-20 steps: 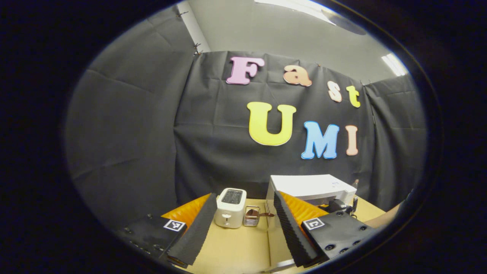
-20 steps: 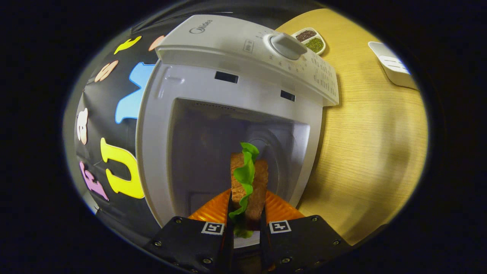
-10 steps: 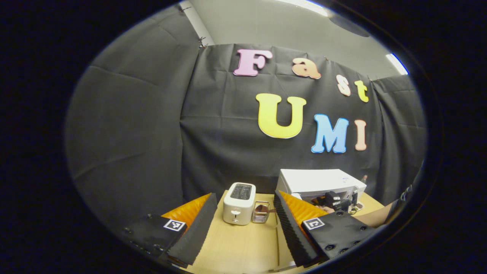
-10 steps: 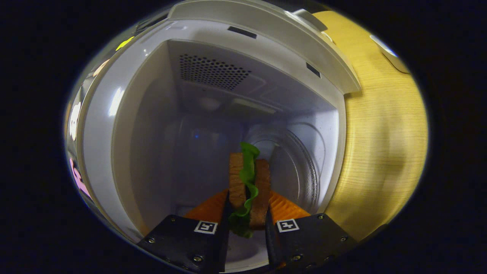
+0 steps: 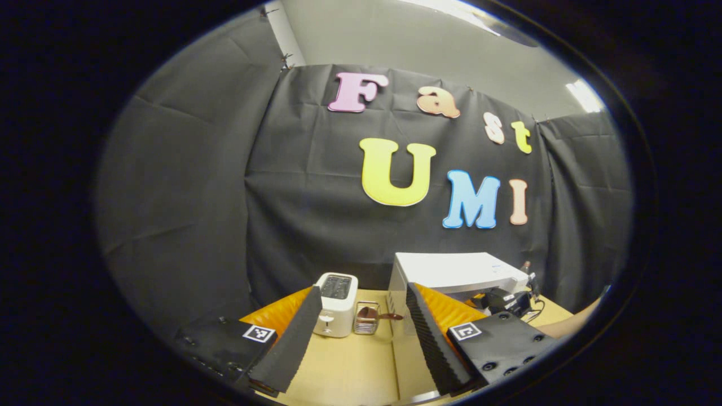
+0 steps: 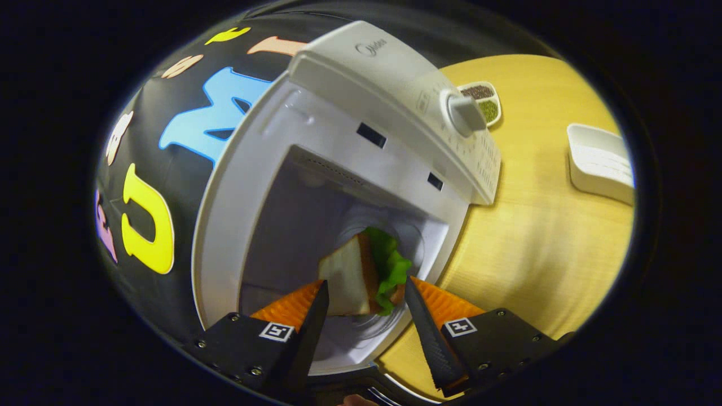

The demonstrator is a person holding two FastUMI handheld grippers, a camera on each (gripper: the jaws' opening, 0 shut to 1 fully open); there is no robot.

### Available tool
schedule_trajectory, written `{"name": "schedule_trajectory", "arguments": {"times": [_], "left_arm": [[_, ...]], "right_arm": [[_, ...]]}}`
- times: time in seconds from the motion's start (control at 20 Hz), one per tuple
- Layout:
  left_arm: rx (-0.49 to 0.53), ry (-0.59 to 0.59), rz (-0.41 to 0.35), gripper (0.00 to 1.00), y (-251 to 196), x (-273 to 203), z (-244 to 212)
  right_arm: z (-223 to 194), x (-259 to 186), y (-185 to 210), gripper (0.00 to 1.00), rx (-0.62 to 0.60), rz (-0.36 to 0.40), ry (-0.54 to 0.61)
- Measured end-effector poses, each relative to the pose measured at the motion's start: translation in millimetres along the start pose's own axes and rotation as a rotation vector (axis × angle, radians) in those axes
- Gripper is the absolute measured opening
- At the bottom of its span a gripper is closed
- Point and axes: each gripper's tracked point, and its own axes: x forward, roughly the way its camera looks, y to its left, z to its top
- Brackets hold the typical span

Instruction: Open the microwave oven with the left hand, put the food in, and close the microwave oven.

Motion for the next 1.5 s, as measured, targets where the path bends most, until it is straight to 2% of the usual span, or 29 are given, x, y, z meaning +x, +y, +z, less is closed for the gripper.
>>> {"name": "schedule_trajectory", "arguments": {"times": [0.25,0.3,0.4,0.9,1.2,1.45,1.5], "left_arm": [[0.011,-0.013,-0.067,0.98,-32.1,12.5,3.7],[0.013,-0.016,-0.083,0.95,-38.6,14.1,4.4],[0.025,-0.02,-0.108,0.97,-50.0,16.9,4.8],[0.066,-0.05,-0.194,0.97,-113.5,15.3,10.5],[0.073,-0.062,-0.168,0.96,-133.0,4.0,8.1],[0.079,-0.055,-0.133,0.96,-134.3,-5.3,-1.1],[0.083,-0.053,-0.128,0.96,-133.1,-7.2,-1.4]], "right_arm": [[32.8,-58.4,4.0,0.82,-0.234,0.041,-0.036],[41.6,-71.2,7.1,0.82,-0.281,0.058,-0.053],[59.4,-97.0,15.7,0.82,-0.368,0.1,-0.092],[126.4,-225.8,38.0,0.82,-0.696,0.239,-0.3],[149.4,-305.4,63.5,0.82,-0.891,0.35,-0.426],[176.3,-346.0,80.3,0.81,-0.934,0.371,-0.489],[177.5,-353.2,84.9,0.89,-0.934,0.384,-0.499]]}}
